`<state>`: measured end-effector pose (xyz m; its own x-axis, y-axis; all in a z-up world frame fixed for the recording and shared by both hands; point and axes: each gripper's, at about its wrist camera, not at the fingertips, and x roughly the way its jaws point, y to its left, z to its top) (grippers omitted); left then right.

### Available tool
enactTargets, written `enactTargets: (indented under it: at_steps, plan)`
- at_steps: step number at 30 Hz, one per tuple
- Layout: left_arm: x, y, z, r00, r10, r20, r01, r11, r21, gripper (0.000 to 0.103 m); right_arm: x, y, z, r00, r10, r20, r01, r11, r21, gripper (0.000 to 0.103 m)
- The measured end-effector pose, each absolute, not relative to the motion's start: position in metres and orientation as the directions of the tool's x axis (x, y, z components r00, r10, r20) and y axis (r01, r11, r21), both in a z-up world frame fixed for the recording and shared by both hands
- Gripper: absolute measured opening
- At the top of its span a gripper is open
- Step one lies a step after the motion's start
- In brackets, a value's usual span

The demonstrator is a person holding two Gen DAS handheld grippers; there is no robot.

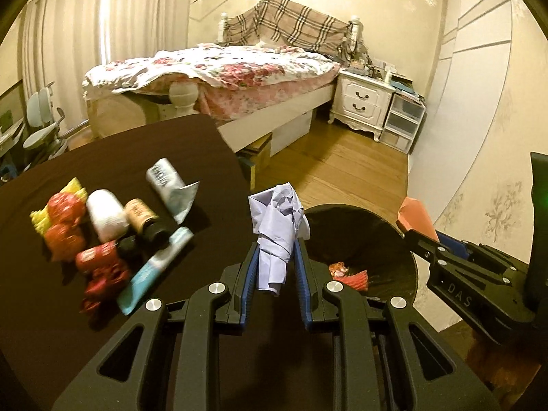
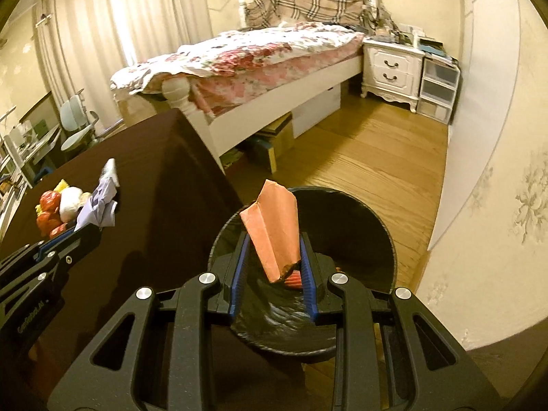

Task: Collect trash
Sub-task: 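Move both held items over the bin and open both grippers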

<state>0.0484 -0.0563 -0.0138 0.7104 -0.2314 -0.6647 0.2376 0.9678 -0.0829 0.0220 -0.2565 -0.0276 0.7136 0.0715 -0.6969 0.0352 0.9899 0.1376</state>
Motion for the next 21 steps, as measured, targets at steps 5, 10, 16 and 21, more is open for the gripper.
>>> enactTargets:
  at_steps: [5,10,16,21]
  plan:
    - [0.060,-0.074,-0.018,0.702,-0.232,-0.674,0.256,0.965,-0.066,0.023,0.027,-0.267,-0.033,0.709,0.062,-0.702,0.060,0.987,0.148,0.027]
    - [0.067,-0.088,-0.021,0.698,-0.233,-0.677,0.273,0.961,-0.049,0.023,0.033,-0.274,-0.037,0.706,0.057,-0.706,0.075,0.985,0.154,0.027]
    - [0.071,-0.100,-0.024,0.695,-0.228,-0.682,0.285,0.958,-0.029,0.023,0.036,-0.281,-0.042,0.702,0.049,-0.710,0.097,0.982,0.164,0.028]
    - [0.074,-0.101,-0.028,0.686,-0.215,-0.695,0.278,0.960,-0.023,0.034,0.037,-0.287,-0.047,0.699,0.030,-0.714,0.119,0.980,0.158,0.030]
